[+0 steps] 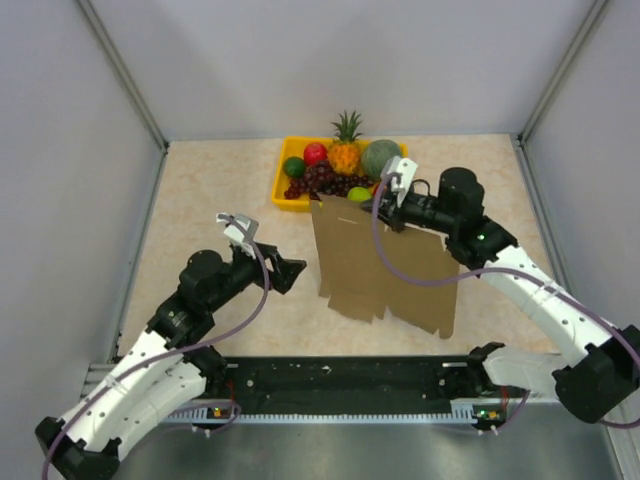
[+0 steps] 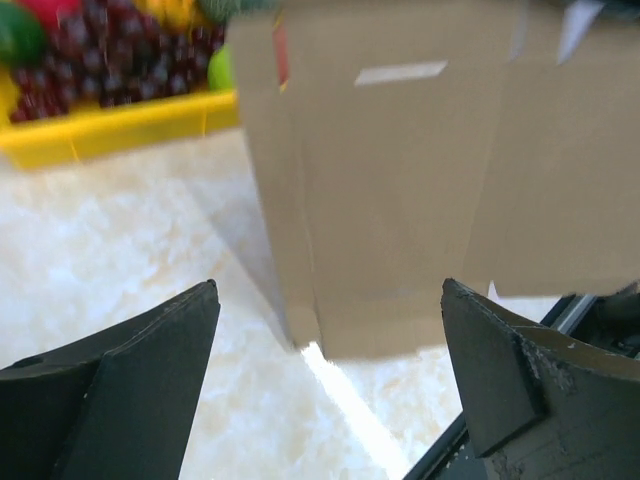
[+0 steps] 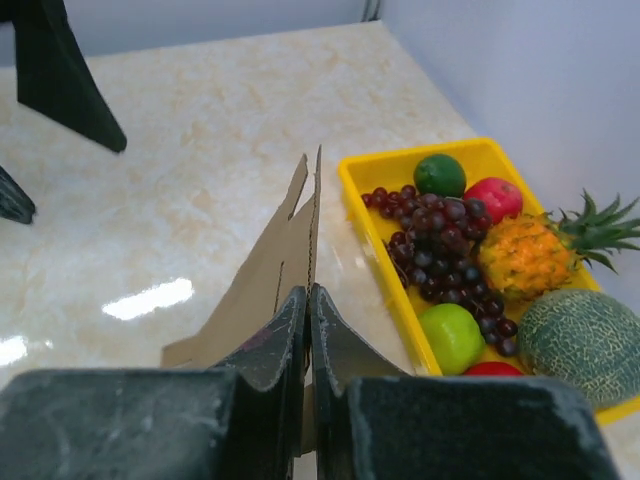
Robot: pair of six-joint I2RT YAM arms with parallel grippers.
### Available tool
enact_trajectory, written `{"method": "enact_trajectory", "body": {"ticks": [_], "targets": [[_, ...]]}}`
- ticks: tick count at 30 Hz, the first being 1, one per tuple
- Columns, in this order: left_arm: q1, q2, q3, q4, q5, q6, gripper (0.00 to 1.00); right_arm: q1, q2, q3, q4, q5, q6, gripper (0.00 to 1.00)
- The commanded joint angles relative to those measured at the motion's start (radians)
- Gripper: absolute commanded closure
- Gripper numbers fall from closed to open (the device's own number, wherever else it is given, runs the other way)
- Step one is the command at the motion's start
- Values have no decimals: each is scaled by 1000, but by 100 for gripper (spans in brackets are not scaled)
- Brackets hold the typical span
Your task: Fold the paper box
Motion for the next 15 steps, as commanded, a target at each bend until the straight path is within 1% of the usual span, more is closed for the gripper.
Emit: {"method": "enact_trajectory", "body": {"ticks": [1, 2, 3, 5, 6, 7, 8, 9, 10, 11, 12, 13, 15], "targets": [[133, 1, -97, 183, 145, -184, 2, -97, -94, -97, 269, -77, 249, 100], [160, 10, -106, 221, 171, -193, 1, -116, -109, -121, 294, -101, 302, 100], [214, 45, -117, 250, 212, -199, 1, -130, -139, -164, 319, -114, 324, 100], [258, 99, -118, 342, 342, -205, 1, -179, -169, -212, 403, -166, 419, 100], [300, 163, -118, 380, 401, -214, 1, -194, -183, -258, 434, -180, 450, 100], [317, 203, -115, 487, 547, -230, 3, -219, -204, -278, 495, -195, 482, 100], [326, 240, -114, 535, 603, -236, 3, -228, -213, -293, 515, -218, 531, 100], [328, 319, -109, 589, 654, -239, 5, -234, -221, -316, 531, -226, 550, 100], [328, 360, -103, 634, 730, -225, 6, -234, -236, -322, 538, -230, 562, 100], [326, 396, -95, 702, 816, -228, 10, -237, -242, -326, 545, -232, 583, 100], [326, 448, -86, 727, 841, -231, 11, -236, -246, -332, 548, -237, 594, 100], [323, 469, -89, 756, 844, -230, 12, -237, -252, -330, 548, -238, 605, 100], [322, 492, -95, 787, 809, -174, 14, -240, -255, -323, 558, -249, 642, 100]]}}
